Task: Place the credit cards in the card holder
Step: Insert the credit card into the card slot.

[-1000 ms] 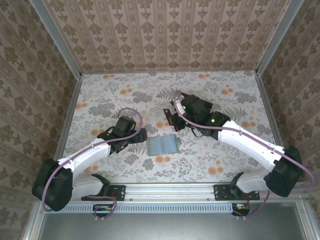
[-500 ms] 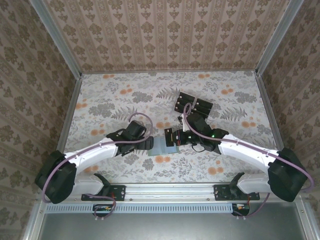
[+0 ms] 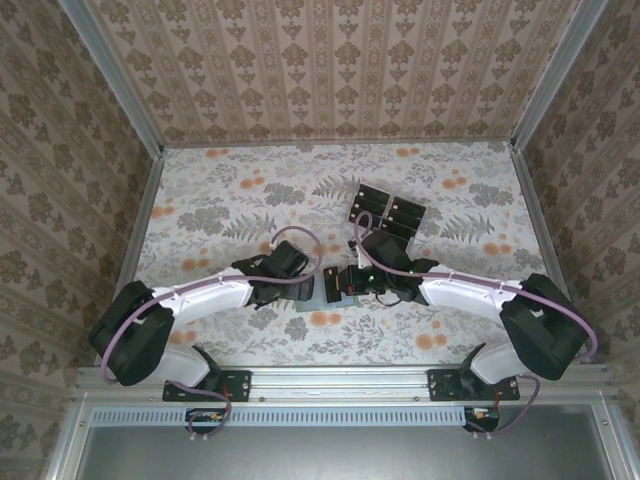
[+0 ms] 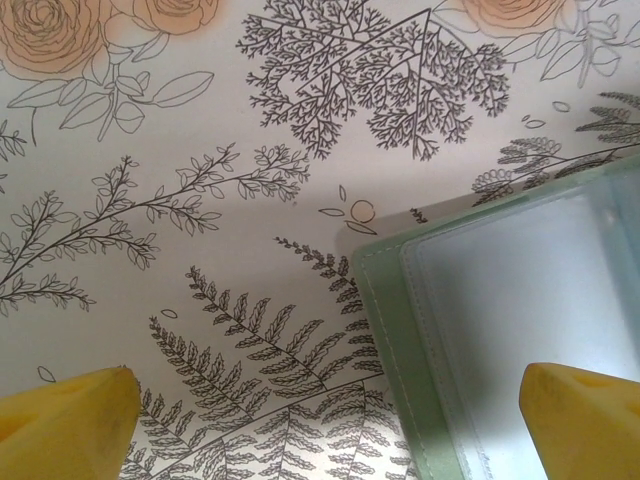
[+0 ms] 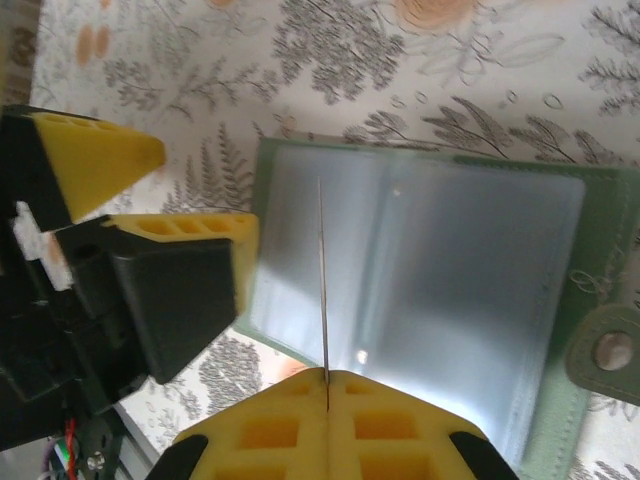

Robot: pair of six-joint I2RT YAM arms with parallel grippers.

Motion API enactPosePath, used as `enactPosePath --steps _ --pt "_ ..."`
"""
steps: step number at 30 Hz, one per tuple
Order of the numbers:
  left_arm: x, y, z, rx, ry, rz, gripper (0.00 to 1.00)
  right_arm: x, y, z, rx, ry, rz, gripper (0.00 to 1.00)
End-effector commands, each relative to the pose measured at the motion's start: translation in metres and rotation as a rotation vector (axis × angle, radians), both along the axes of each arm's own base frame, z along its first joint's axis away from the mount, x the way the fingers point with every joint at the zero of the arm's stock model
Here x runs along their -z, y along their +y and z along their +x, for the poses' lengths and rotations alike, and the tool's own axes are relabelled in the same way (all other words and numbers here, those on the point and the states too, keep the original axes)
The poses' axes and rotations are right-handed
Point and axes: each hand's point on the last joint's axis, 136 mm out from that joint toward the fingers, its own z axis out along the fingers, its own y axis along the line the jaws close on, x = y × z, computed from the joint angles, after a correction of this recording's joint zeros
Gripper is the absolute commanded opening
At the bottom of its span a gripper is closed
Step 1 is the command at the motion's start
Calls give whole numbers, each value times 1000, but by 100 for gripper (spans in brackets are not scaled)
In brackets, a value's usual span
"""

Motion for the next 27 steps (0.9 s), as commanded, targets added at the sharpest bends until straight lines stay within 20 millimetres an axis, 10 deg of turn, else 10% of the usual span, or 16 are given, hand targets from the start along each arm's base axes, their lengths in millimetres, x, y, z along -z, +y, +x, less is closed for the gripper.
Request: enactPosePath --steps 1,16,27 --pt "1 0 2 13 -16 37 100 13 -2 -1 3 30 11 0" --pt "19 26 -12 -58 20 118 100 39 -14 0 40 76 -7 0" --pt "21 31 -13 -73 23 139 100 17 -5 2 40 52 77 0"
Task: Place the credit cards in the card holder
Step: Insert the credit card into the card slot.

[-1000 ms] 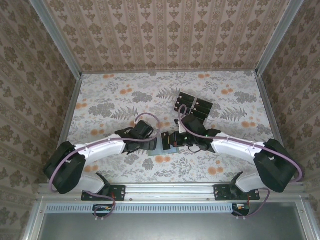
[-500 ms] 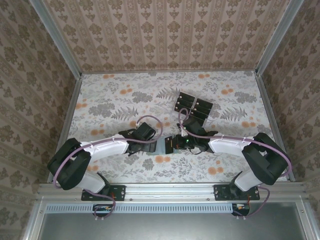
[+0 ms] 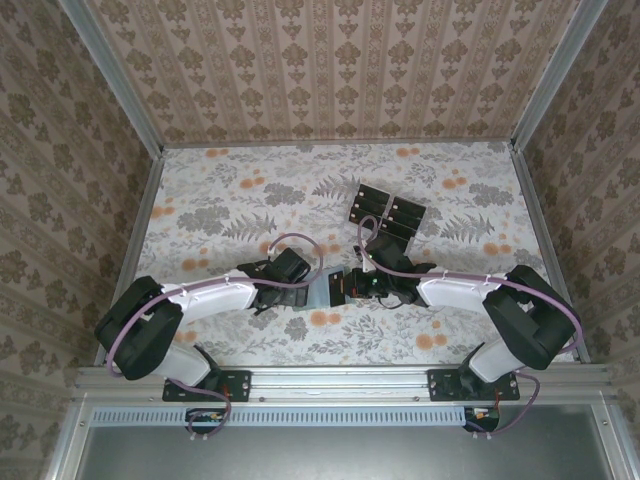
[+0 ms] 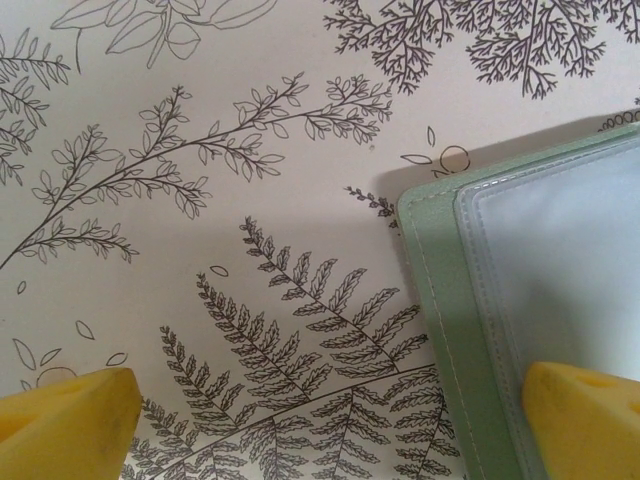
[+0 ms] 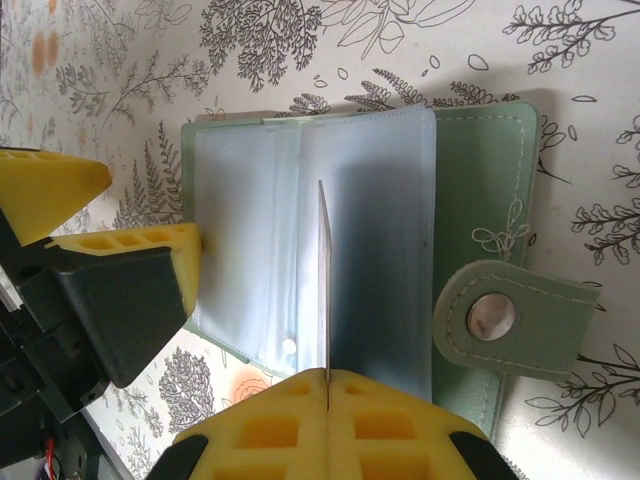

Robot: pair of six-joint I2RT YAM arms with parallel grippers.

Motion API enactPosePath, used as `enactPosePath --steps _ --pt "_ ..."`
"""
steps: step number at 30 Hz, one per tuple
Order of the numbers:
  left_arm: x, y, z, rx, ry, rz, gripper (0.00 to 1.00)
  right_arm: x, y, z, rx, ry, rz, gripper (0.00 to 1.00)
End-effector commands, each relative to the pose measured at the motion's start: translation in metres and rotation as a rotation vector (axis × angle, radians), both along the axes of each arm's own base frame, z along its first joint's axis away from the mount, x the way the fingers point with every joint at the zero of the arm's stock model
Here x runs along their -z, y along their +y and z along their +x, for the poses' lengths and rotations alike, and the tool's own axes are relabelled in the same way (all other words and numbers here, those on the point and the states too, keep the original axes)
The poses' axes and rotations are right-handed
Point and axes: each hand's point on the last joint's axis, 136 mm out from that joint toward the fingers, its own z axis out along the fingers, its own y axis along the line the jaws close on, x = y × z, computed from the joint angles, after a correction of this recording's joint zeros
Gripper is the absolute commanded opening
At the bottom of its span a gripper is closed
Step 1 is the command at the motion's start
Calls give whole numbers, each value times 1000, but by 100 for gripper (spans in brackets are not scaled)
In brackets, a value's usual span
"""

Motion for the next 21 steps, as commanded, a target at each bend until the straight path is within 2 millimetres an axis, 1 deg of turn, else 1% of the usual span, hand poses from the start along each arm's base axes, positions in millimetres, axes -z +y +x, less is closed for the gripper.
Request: enactPosePath --steps 1,6,8,21 --pt "3 13 -5 -21 10 44 100 -14 6 0 -3 -10 71 0" --pt "5 12 -7 -18 14 40 100 -32 14 4 -9 -39 138 0" --pt "6 12 -7 -17 16 38 100 -34 16 5 -12 -46 150 0" --pt "9 11 -7 -10 21 43 100 -23 18 10 -2 -48 187 0"
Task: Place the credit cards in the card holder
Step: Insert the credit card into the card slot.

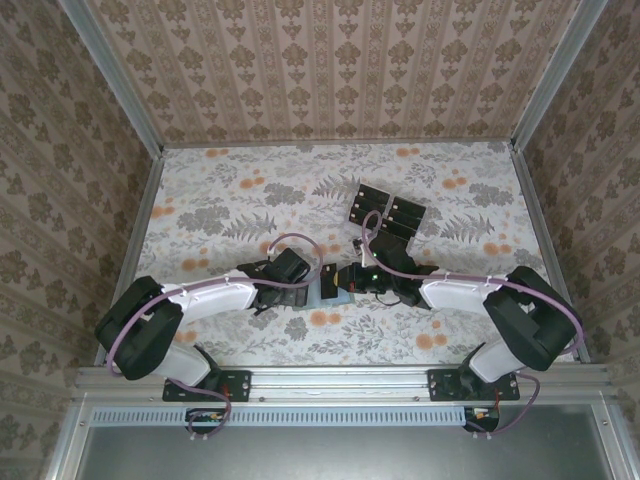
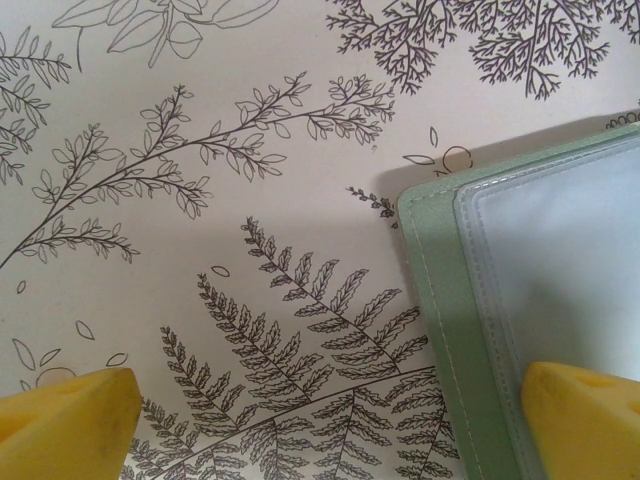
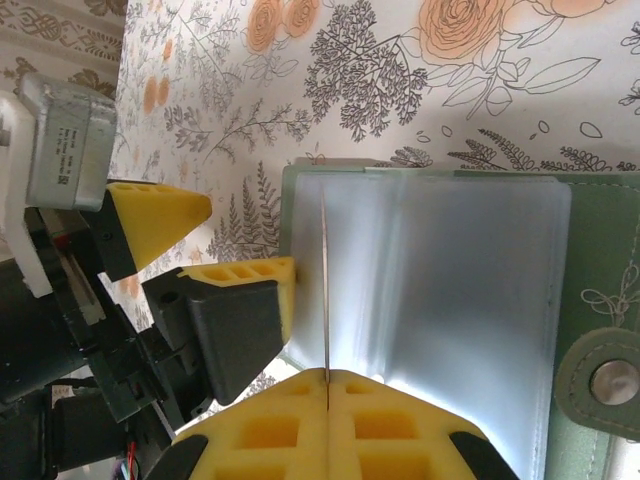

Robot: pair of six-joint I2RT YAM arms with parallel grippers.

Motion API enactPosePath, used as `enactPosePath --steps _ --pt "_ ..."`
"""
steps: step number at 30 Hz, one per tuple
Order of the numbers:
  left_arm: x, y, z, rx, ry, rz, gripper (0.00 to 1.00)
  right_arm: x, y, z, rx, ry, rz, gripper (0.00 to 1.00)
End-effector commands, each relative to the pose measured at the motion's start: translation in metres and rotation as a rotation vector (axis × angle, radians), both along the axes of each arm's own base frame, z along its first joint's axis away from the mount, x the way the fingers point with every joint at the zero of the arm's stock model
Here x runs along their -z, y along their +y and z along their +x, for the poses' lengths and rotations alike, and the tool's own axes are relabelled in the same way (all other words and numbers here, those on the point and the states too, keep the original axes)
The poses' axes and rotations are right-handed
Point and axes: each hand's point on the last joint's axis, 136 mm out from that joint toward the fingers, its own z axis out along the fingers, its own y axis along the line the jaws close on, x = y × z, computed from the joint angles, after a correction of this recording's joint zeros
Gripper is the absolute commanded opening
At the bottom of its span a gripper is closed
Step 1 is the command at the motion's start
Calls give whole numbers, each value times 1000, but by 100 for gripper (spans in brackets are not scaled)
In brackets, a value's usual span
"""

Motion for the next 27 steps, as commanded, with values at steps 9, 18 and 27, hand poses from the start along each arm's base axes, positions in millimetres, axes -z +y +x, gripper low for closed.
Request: enactPosePath --steps 9,18,27 --pt "10 12 -7 -10 25 50 100 11 2 3 15 16 73 0" --pt "11 12 -7 -12 29 52 100 22 2 6 36 34 98 0" --pt "11 11 -7 -11 32 53 100 28 3 6 46 53 131 0"
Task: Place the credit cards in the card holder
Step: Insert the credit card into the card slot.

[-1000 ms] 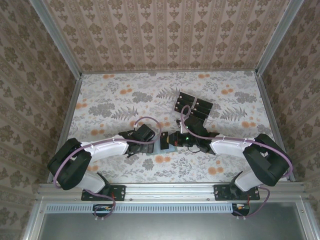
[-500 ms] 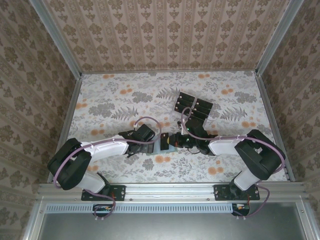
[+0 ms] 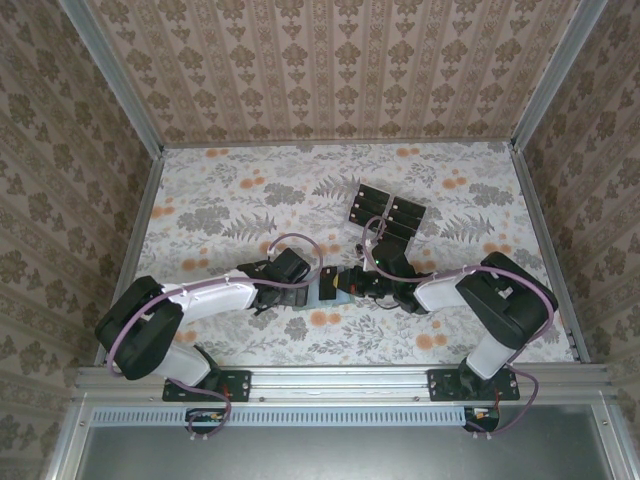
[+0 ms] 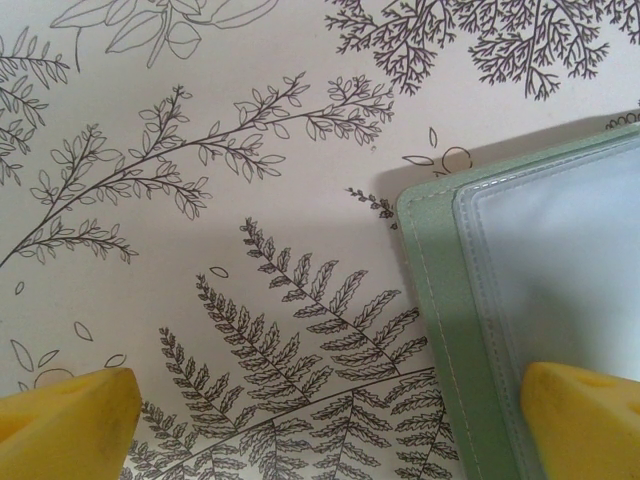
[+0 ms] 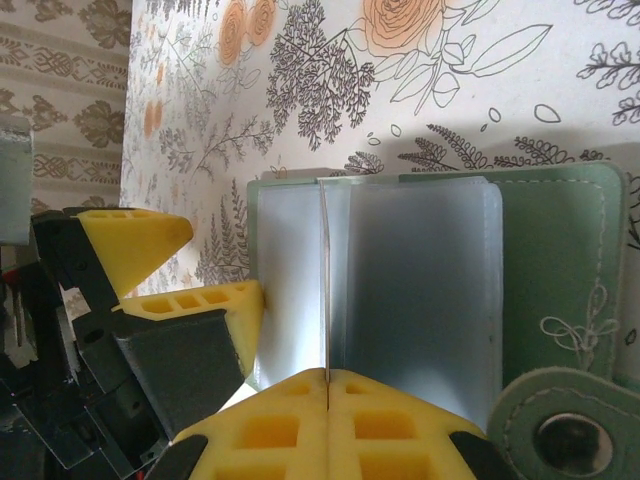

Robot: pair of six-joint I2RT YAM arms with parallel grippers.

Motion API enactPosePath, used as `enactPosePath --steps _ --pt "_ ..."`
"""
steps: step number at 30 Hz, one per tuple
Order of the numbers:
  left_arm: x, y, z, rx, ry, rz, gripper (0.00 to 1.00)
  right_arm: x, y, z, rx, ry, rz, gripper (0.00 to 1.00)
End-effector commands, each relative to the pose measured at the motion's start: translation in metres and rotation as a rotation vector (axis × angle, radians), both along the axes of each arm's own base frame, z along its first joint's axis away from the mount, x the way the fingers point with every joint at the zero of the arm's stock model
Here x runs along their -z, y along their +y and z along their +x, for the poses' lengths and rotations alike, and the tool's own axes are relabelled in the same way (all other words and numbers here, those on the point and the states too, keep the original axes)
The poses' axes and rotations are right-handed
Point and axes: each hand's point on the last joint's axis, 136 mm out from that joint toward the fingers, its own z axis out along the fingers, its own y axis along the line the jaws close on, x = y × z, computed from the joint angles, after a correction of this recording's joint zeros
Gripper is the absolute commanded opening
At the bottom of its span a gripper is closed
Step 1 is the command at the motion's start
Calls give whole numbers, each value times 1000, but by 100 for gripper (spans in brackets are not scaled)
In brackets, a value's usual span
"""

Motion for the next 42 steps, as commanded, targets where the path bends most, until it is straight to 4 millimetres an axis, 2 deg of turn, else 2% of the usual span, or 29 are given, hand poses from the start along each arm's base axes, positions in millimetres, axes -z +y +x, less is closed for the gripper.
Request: enactPosePath --steps 1,28,42 --pt "11 11 -7 -11 31 52 100 0 2 0 -1 9 41 0" --pt "10 9 -6 -6 30 46 100 21 1 -14 -30 93 57 0" --pt "10 8 -6 -2 27 46 100 32 4 -13 -85 156 73 0"
